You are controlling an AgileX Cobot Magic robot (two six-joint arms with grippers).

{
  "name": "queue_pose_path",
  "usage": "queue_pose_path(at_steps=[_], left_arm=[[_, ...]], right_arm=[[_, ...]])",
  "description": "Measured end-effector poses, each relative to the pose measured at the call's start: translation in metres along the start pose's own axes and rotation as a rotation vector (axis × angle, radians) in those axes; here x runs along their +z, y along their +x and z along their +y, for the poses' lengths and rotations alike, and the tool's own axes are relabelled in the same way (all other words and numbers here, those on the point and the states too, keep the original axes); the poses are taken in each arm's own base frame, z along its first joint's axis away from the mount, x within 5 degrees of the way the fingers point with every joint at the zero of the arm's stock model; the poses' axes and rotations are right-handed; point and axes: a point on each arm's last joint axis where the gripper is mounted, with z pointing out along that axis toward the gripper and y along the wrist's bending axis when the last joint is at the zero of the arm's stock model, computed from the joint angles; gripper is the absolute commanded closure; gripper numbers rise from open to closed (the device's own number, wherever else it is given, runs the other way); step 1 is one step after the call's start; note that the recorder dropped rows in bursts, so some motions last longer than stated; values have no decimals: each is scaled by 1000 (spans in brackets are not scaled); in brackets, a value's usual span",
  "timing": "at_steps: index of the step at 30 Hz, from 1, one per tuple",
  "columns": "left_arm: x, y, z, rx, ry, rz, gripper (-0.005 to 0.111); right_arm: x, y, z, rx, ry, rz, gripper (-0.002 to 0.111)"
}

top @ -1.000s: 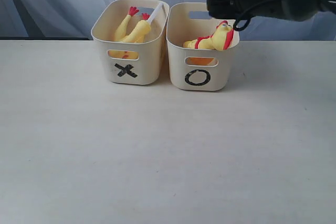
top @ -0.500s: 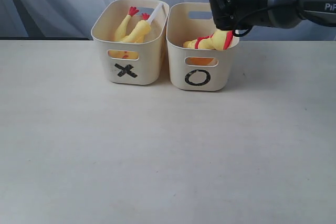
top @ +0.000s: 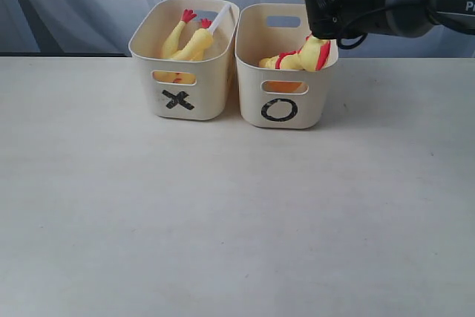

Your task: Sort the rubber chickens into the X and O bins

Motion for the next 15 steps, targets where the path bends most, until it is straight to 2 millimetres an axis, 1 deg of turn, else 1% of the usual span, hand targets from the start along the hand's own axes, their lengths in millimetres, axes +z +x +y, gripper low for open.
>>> queue_pose_path(at_steps=[6, 12, 15], left_arm=[[0, 0, 0, -1, 1, 0, 107], [0, 0, 0, -3, 4, -1, 107], [0, 0, 0, -3, 4, -1, 107]], right_arm=[[0, 3, -1, -50, -1, 15, 109], [-2, 6, -3, -5, -39, -18, 109], [-4, 11, -5, -2, -67, -26, 109]])
